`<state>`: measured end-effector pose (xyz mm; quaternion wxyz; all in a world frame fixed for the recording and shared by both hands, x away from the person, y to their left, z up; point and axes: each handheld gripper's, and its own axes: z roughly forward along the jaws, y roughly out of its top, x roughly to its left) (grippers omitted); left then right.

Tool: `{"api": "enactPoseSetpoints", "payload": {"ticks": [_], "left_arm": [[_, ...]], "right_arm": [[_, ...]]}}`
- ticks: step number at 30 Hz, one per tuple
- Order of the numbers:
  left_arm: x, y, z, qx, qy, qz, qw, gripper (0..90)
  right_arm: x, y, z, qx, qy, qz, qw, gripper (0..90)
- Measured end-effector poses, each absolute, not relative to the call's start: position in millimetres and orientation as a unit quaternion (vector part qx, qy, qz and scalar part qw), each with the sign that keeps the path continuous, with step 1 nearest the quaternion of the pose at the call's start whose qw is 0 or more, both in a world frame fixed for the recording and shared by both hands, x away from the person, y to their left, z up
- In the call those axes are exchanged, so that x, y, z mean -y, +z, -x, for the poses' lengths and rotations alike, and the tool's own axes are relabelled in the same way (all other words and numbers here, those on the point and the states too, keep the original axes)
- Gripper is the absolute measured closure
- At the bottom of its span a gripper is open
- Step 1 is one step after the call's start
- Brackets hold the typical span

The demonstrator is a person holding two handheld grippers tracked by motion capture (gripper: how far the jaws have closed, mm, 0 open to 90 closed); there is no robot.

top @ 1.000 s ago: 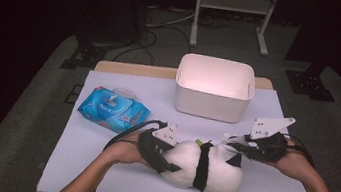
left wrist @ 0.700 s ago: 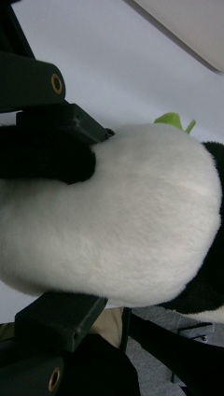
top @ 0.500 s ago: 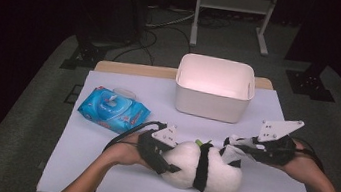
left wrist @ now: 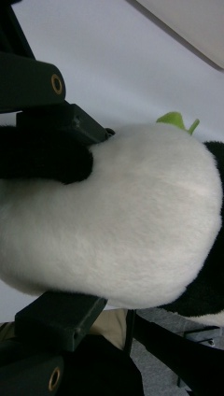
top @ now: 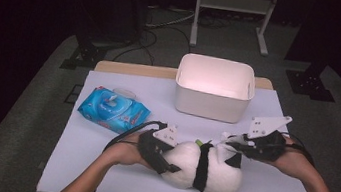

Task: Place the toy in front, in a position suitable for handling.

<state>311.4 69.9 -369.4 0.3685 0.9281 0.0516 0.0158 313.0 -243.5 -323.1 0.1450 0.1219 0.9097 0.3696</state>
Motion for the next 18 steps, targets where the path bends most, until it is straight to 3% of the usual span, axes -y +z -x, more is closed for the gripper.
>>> {"api": "enactPoseSetpoints", "payload": {"ticks": [18], "left_arm": [[-72, -370, -320, -0.073, 0.002, -0.926, 0.369, 29.4]], "right_arm": [[279, -342, -281, -0.894, 0.402, -0.151, 0.127, 77.1]]}}
